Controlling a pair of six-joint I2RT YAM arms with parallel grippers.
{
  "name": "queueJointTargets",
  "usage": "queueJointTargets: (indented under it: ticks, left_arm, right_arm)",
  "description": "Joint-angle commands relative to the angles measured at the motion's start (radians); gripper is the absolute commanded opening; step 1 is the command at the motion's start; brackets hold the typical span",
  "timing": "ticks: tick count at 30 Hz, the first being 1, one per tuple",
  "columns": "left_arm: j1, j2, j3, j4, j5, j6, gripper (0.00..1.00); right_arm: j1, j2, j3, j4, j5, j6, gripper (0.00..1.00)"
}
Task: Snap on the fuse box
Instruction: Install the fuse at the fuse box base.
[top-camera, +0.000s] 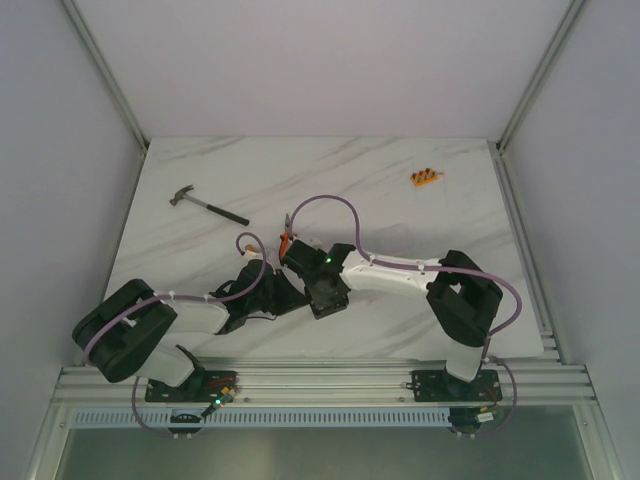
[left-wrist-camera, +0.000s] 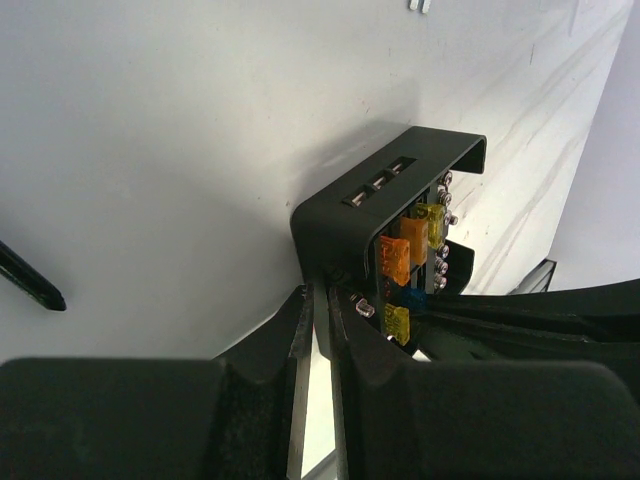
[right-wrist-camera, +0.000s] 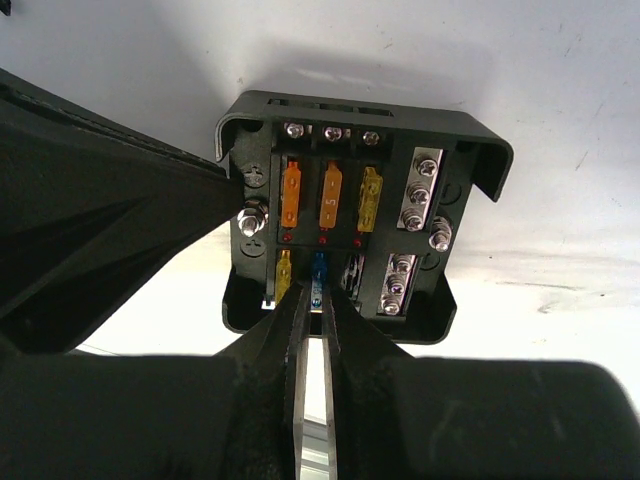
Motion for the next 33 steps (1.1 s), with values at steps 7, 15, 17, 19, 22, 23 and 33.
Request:
queueJointTargets:
  ticks: [7,15,17,19,22,23,33]
  left_arm:
    - [-0.007,0.036,-0.009,-0.076,-0.019,0.004,0.2]
    - [-0.008,0.032,-0.014,-0.078,-0.022,0.004,0.2]
    - [-0.007,0.033,-0.014,-0.076,-0.021,0.003,0.2]
    - [-0.008,0.035,-0.013,-0.073,-0.021,0.003,0.2]
    - [-0.007,0.035,-0.015,-0.073,-0.021,0.003,0.2]
    - [-0.008,0.036,-0.014,-0.073,-0.02,0.004,0.2]
    - [-0.008,0.041,-0.014,-0.071,-0.018,0.004,0.2]
  right_arm:
    - [0.04,0.179,-0.123,-0.045,-0.085,-0.013,0.0]
    - [0.026,-0.004,0.077,-0.109,-0.002,-0.02,0.18]
    - [0.017,-0.032,0.109,-0.121,0.038,-0.005,0.19]
    - [0.009,-0.05,0.125,-0.119,0.057,0.004,0.2]
    - [0.001,-0.056,0.128,-0.109,0.056,0.016,0.21]
    - [-0.002,-0.054,0.123,-0.105,0.051,0.021,0.21]
    - [-0.016,-0.008,0.067,-0.061,0.021,0.047,0.18]
